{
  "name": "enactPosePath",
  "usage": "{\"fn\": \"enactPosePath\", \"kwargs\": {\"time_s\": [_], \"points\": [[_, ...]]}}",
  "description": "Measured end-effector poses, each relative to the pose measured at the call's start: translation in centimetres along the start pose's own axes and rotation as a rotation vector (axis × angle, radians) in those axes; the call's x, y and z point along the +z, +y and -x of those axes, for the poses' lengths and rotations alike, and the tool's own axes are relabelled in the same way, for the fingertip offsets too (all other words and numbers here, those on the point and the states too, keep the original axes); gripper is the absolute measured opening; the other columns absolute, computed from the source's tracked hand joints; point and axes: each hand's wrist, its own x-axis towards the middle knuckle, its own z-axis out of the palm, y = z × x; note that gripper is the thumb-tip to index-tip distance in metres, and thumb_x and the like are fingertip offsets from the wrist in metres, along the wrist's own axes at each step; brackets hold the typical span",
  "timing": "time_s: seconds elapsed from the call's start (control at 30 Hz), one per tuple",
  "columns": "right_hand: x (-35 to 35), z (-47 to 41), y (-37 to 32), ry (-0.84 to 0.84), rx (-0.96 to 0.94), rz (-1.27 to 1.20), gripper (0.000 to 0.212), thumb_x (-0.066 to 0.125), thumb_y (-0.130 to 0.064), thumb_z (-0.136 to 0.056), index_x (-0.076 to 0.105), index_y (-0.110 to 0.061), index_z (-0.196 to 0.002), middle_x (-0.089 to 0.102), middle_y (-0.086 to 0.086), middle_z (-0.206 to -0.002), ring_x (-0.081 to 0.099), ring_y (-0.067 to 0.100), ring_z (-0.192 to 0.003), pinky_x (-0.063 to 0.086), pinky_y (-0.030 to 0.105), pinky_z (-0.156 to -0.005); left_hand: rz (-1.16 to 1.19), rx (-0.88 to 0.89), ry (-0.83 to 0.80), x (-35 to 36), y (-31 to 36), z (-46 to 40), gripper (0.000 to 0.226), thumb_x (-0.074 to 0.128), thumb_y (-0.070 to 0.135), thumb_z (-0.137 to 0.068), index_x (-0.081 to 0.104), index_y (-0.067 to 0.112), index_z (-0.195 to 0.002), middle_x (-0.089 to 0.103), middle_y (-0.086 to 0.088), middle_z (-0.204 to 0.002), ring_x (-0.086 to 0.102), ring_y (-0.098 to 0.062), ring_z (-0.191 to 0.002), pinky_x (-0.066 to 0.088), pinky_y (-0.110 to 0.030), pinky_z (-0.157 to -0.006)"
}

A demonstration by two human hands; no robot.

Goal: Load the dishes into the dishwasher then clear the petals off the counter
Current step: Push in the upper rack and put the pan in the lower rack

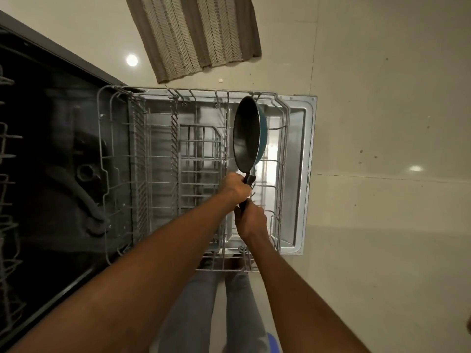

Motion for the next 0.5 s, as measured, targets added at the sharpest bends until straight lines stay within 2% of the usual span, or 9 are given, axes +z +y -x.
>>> {"fn": "enactPosePath", "kwargs": {"time_s": [0.1, 0.2, 0.27, 0.33, 0.43, 0.5], "points": [[-0.2, -0.6, 0.0, -0.046, -0.019, 0.018, 0.017, 0.053, -0.017, -0.106, 0.064, -0.006, -0.113, 0.06, 0.002, -0.086, 0.053, 0.014, -0.069, 0.033, 0.019, -0.053, -0.004, 0.007, 0.014, 0.4, -0.8, -0.3, 0.015, 0.067, -0.004, -0.086, 0.073, 0.002, -0.099, 0.072, -0.016, -0.097, 0.068, -0.031, -0.097, 0.059, -0.042, -0.089], [0.1, -1.2, 0.3, -0.047, -0.026, 0.035, 0.015, 0.054, -0.015, -0.105, 0.065, -0.007, -0.114, 0.057, -0.002, -0.081, 0.051, 0.01, -0.064, 0.039, 0.022, -0.057, 0.014, -0.003, 0.022, 0.6, -1.8, -1.0, 0.024, 0.072, -0.003, -0.083, 0.075, 0.005, -0.106, 0.073, -0.015, -0.103, 0.067, -0.03, -0.1, 0.058, -0.041, -0.093], [0.6, -1.5, 0.6, -0.015, -0.017, 0.007, 0.017, 0.052, -0.014, -0.106, 0.065, -0.009, -0.116, 0.059, -0.002, -0.084, 0.053, 0.01, -0.068, 0.041, 0.02, -0.057, 0.041, -0.008, 0.015, 0.7, -2.2, -1.4, 0.026, 0.076, -0.002, -0.082, 0.075, 0.005, -0.107, 0.074, -0.014, -0.104, 0.068, -0.029, -0.1, 0.057, -0.041, -0.094], [1.4, -1.7, 1.1, 0.026, -0.02, -0.013, 0.019, 0.047, -0.013, -0.107, 0.065, -0.008, -0.108, 0.059, -0.002, -0.086, 0.053, 0.013, -0.075, 0.041, 0.018, -0.06, 0.047, -0.018, 0.013, 0.9, -2.6, -2.1, 0.023, 0.076, 0.0, -0.083, 0.076, 0.005, -0.105, 0.074, -0.012, -0.101, 0.07, -0.026, -0.098, 0.058, -0.04, -0.092], [2.6, -2.7, 1.5, 0.091, -0.016, -0.001, 0.027, 0.044, -0.008, -0.107, 0.06, -0.017, -0.088, 0.056, -0.004, -0.075, 0.052, 0.015, -0.067, 0.036, 0.01, -0.045, 0.047, -0.028, 0.04, 1.4, -3.2, -3.4, 0.021, 0.077, 0.001, -0.082, 0.077, 0.005, -0.102, 0.075, -0.011, -0.099, 0.07, -0.024, -0.096, 0.059, -0.037, -0.089], [2.9, -3.2, 1.3, 0.097, -0.027, 0.001, 0.023, 0.045, 0.001, -0.102, 0.063, -0.014, -0.098, 0.057, -0.004, -0.08, 0.048, 0.004, -0.063, 0.033, 0.013, -0.044, 0.039, -0.027, 0.068, 1.9, -3.3, -4.2, 0.018, 0.076, 0.001, -0.082, 0.077, 0.005, -0.1, 0.075, -0.011, -0.097, 0.07, -0.026, -0.095, 0.06, -0.038, -0.089]]}}
